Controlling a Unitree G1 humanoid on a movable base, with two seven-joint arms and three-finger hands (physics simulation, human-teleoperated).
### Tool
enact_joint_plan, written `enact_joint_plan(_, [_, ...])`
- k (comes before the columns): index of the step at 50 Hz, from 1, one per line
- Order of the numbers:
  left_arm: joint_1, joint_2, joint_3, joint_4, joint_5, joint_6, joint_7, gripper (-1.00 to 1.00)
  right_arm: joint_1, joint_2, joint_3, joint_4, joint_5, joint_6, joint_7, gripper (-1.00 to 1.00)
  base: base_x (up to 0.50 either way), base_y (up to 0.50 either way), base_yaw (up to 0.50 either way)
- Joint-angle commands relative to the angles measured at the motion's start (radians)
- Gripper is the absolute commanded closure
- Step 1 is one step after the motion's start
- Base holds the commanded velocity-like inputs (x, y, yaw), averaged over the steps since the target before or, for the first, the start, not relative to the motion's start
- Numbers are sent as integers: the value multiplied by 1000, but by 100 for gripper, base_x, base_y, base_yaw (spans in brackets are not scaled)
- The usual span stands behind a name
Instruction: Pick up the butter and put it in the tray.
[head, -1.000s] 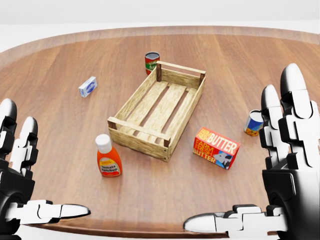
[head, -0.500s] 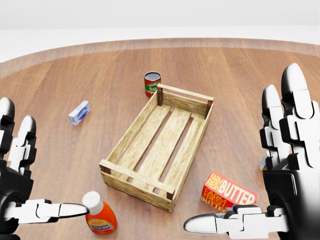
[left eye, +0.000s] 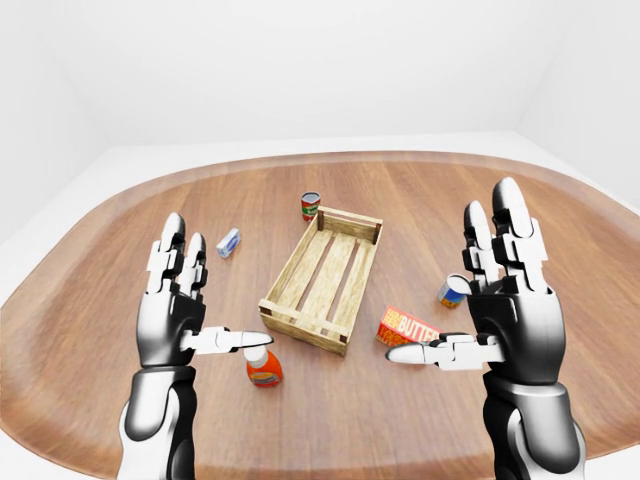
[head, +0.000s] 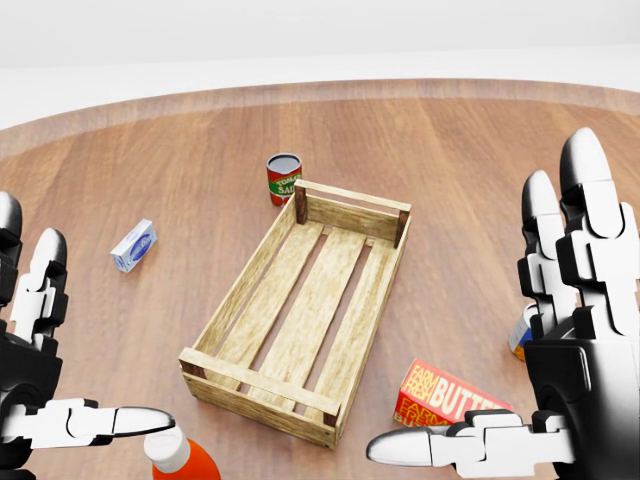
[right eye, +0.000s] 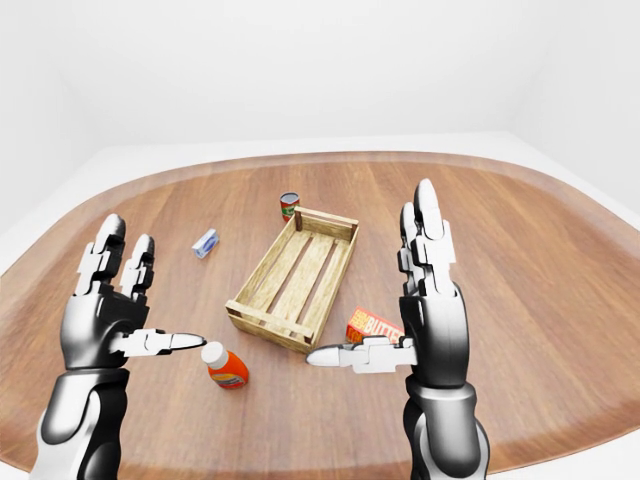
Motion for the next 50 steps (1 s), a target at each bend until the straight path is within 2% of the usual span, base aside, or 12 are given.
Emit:
enact_joint_plan(1, [1,-1,1,1,0,0,-1,-100,1,1,-6,6,2,0,-2,-100,50,-3,0])
enact_joint_plan(4, [0,0,2,-1,-2,0,-1,-100,-1,5,-18,0,9,0,-6,-100,50,-3,0])
enact_joint_plan(12, [3,1,10,-7,-10,0,-7,-100,28,2,-64,8,-7,0,5,-100,0,0,0])
enact_joint_plan(17, [1,1,16,-13,-16,0,-11,-100,12,-19,-128,-87,-76,0,87,-100,0,0,0])
enact_joint_plan(20, [-1,2,17,-16,-16,0,-9,-100,-3,-7,-147,-138,-104,0,132,-100,0,0,0])
enact_joint_plan(27, [8,-2,6,-13,-9,0,-13,-100,-14,-26,-130,-153,-220,0,214,-100,0,0,0])
enact_joint_plan(33, [6,-1,11,-12,-12,0,-15,-100,15,-56,-124,-68,-332,0,289,-100,0,0,0])
enact_joint_plan(39, [10,-2,8,-22,-10,0,-16,-100,24,-40,-143,-50,-394,0,341,-100,0,0,0])
enact_joint_plan(40, [3,3,22,-51,-26,0,-13,-100,74,-73,-216,127,-389,0,362,-100,0,0,0])
enact_joint_plan(50, [3,1,33,-70,-32,0,-15,-100,82,-4,-255,168,-492,0,454,-100,0,0,0])
